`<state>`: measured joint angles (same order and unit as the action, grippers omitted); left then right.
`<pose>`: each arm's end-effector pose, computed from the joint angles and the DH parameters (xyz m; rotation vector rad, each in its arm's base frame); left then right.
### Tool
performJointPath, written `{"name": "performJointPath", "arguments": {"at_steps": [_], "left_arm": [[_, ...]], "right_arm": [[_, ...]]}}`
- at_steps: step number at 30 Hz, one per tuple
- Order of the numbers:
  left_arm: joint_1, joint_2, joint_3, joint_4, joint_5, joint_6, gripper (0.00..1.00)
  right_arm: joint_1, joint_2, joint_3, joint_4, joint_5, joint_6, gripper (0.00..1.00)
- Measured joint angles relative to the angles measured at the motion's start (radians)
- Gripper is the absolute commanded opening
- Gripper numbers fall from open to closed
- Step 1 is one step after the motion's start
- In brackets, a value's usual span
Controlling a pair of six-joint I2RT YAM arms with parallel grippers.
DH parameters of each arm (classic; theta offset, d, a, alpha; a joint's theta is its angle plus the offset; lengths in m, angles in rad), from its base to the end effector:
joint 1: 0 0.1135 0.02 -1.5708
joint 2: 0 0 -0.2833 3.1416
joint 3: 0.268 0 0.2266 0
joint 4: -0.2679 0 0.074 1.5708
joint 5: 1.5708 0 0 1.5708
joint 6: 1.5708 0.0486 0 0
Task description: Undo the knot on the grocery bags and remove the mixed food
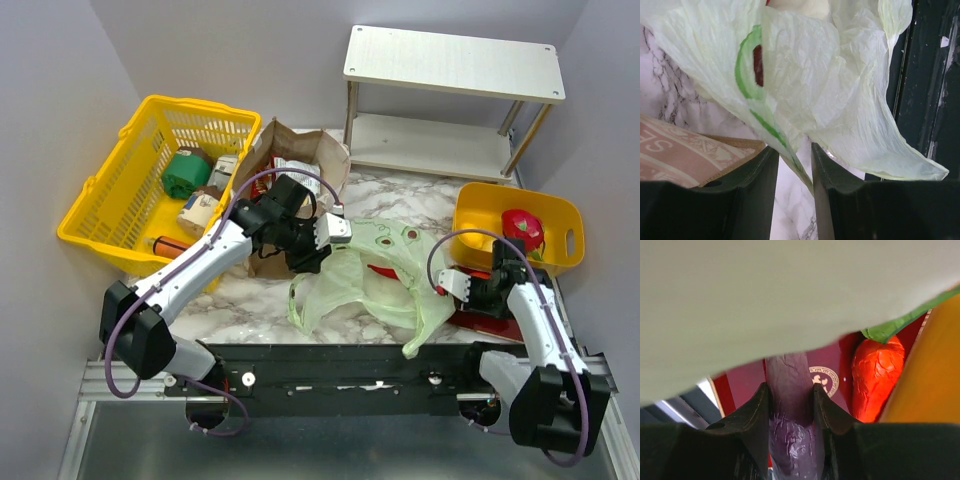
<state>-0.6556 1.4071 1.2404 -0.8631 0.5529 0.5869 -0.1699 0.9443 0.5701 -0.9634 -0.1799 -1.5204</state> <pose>0.1895 -0.1779 0.3170 1.6324 1.9389 -0.7405 0.1073 -0.0096 0.2005 -1.8063 2.2073 -0.0793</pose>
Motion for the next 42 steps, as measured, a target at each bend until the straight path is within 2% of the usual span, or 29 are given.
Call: {"name": "performJointPath", "arguments": {"at_steps": [3,7,12,14,15,16,17,22,25,29,33,34,35,36,38,40,42], "left_arm": [[0.000,0.005,0.020,0.001,0.000,-0.004,0.43],[0.000,0.007,0.031,0.001,0.001,-0.012,0.44],[0.000,0.020,0.031,0.001,0.001,-0.015,0.44],[0.000,0.022,0.031,0.001,0.001,-0.016,0.44],[0.000,0.022,0.031,0.002,0.001,-0.015,0.44],[0.000,0.022,0.031,0.002,0.000,-0.016,0.45],[0.000,0.022,0.031,0.002,0.000,-0.016,0.45],[0.000,0.022,0.031,0.003,0.000,-0.019,0.45],[0.000,0.022,0.031,0.002,0.000,-0.020,0.45],[0.000,0.030,0.032,0.003,0.001,-0.027,0.45],[0.000,0.064,0.040,0.010,0.005,-0.055,0.44],[0.000,0.071,0.043,0.011,0.007,-0.060,0.44],[0.000,0.080,0.047,0.014,0.012,-0.069,0.44],[0.000,0.088,0.050,0.018,0.016,-0.079,0.43],[0.000,0.098,0.055,0.024,0.020,-0.096,0.38],[0.000,0.101,0.056,0.044,0.020,-0.134,0.29],[0.001,0.101,0.056,0.064,0.021,-0.165,0.21]], "right_arm": [[-0.025,0.084,0.000,0.057,-0.001,0.002,0.01],[-0.032,0.168,0.027,0.114,-0.011,0.042,0.12],[-0.035,0.207,0.051,0.192,-0.010,0.053,0.13],[-0.035,0.207,0.051,0.210,-0.005,0.053,0.26],[-0.035,0.207,0.050,0.217,-0.002,0.053,0.39],[-0.035,0.207,0.050,0.222,0.000,0.054,0.66],[-0.035,0.207,0.050,0.224,0.002,0.058,0.99],[-0.037,0.188,0.049,0.205,0.008,0.113,1.00],[-0.039,0.132,0.122,0.140,-0.023,0.181,1.00],[-0.040,0.016,0.340,0.044,-0.159,0.287,1.00],[-0.037,-0.085,0.503,0.005,-0.374,0.390,0.99],[-0.023,-0.098,0.535,-0.014,-0.437,0.431,0.97],[0.001,-0.099,0.560,-0.026,-0.486,0.462,0.87],[0.037,-0.087,0.585,-0.037,-0.529,0.492,0.83],[0.163,-0.040,0.636,-0.053,-0.573,0.544,0.77],[0.305,0.013,0.660,-0.050,-0.593,0.576,0.72],[0.411,0.063,0.655,-0.051,-0.592,0.581,0.62]]}}
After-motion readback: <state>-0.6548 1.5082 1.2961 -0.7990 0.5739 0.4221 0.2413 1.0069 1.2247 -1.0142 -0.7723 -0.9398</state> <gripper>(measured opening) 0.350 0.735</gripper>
